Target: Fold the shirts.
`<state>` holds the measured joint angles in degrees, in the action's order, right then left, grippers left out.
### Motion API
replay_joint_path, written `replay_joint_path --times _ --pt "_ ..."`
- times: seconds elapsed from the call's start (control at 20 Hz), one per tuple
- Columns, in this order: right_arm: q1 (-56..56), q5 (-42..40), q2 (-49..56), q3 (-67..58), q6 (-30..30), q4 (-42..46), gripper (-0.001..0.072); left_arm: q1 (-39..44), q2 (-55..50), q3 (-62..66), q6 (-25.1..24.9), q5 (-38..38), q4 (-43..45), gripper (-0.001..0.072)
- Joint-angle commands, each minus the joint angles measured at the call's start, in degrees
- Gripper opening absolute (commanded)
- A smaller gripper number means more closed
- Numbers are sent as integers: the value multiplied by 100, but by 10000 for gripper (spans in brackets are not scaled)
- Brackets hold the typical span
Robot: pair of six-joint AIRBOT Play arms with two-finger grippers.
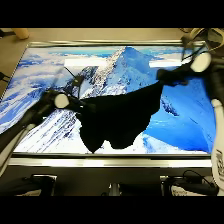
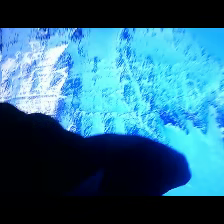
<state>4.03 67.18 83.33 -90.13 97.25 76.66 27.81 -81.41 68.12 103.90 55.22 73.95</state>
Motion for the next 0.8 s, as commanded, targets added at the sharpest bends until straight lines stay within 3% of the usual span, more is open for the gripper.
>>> replay_joint_path --times 0.0,0.05,0.1,0.2,0.3,0.5,0.6,0.75 --pt "2 221 660 2 105 -868 448 -321 -743 201 -442 402 -1141 654" --pt "-2 481 599 -48 -136 -815 572 -573 -680 411 -785 809 -1113 655" --pt "0 820 522 -76 -446 -540 594 -866 -551 577 -1005 1207 -981 654" --pt "0 1803 476 -15 -540 315 591 -1421 -144 555 -1091 1705 -520 652" --pt "4 1939 343 616 -380 258 567 -1799 275 129 -1088 1873 -210 649" --pt "7 1349 17 2452 -916 -1235 560 -1952 632 -1283 -1067 964 -850 647" --pt "7 1233 17 2822 -946 -1443 562 -1779 520 -1670 -1217 304 -1565 615" --pt "7 1108 17 3230 -946 -1661 572 -1412 219 -1698 -1263 -188 -1932 607"
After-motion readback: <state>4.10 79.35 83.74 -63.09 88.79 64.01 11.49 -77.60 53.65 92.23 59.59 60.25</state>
